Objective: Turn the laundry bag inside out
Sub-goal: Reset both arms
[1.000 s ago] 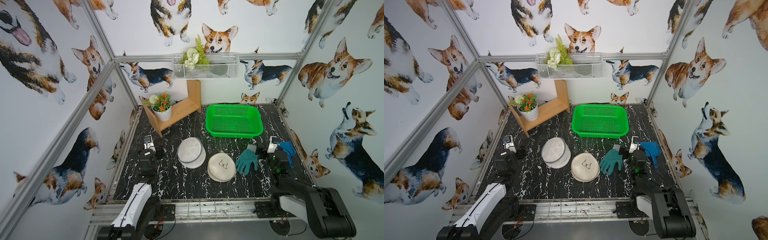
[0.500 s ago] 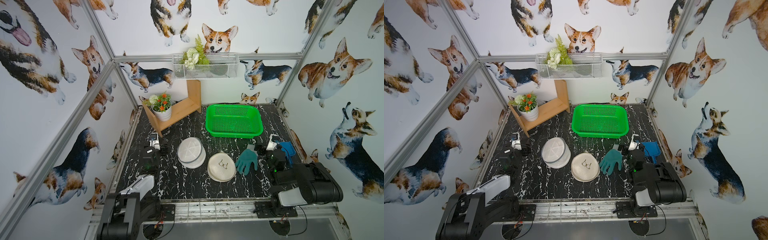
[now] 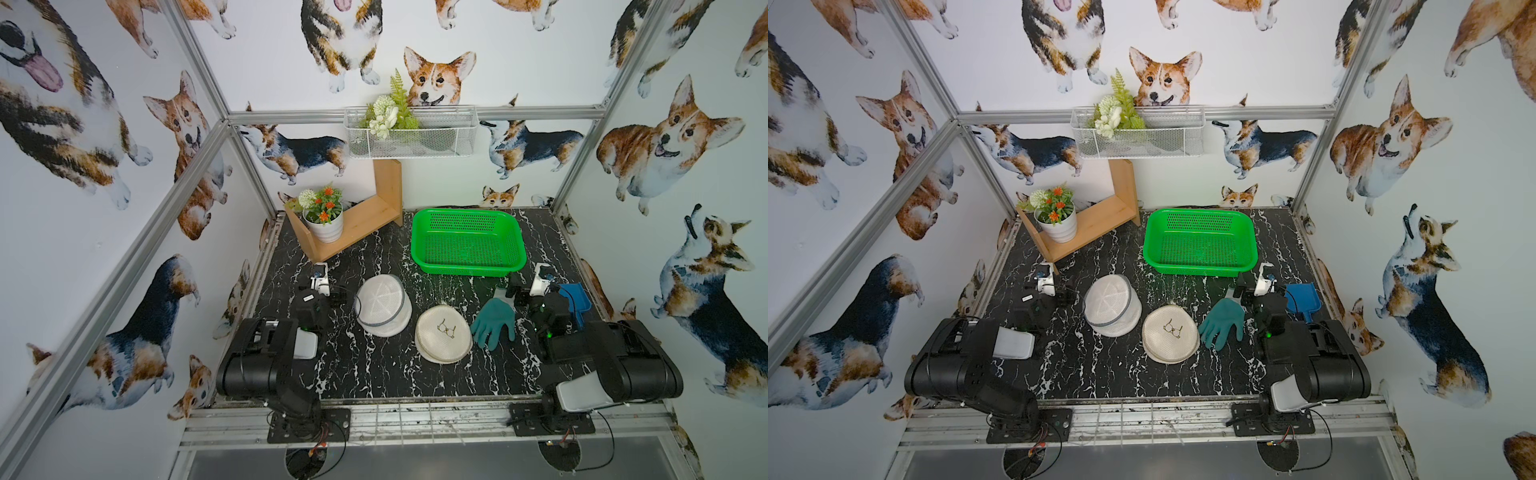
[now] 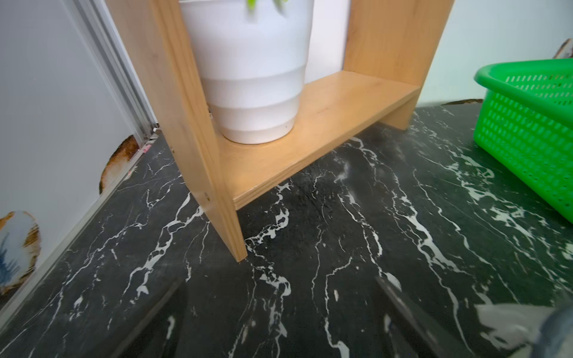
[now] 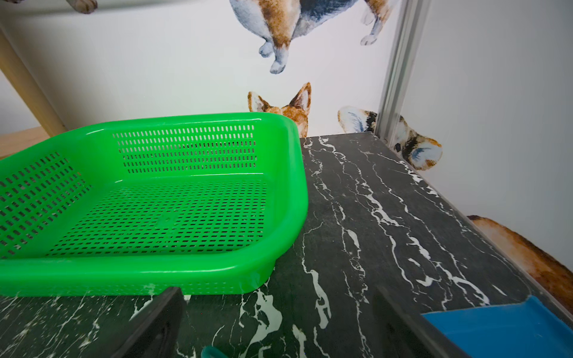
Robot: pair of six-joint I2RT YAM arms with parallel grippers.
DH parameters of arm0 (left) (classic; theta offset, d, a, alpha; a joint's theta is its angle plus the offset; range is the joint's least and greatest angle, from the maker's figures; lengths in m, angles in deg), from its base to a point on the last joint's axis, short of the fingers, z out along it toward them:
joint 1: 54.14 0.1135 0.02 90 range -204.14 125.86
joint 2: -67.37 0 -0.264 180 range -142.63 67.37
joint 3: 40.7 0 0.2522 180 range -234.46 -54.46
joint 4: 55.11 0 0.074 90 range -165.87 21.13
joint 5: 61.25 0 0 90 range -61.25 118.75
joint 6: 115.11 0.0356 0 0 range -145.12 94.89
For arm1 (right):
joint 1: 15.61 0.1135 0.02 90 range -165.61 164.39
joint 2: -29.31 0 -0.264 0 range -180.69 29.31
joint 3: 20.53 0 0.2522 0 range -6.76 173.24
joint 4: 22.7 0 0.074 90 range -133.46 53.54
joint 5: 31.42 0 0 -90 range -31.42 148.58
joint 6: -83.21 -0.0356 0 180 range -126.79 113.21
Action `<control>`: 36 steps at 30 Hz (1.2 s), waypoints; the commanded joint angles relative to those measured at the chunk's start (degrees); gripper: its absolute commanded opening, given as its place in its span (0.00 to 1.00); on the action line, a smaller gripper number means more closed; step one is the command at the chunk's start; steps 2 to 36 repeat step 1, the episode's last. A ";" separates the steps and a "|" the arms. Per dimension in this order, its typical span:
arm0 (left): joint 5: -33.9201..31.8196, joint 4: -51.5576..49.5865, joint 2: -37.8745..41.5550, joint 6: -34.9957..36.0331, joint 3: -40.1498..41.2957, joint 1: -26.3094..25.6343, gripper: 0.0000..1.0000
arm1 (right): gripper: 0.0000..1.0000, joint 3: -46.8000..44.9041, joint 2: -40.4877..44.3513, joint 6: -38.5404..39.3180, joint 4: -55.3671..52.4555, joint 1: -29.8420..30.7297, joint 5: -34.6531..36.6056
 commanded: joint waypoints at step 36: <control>-2.58 2.39 -0.13 0.05 0.07 -0.49 1.00 | 1.00 -0.86 1.15 0.87 0.60 -0.08 -1.72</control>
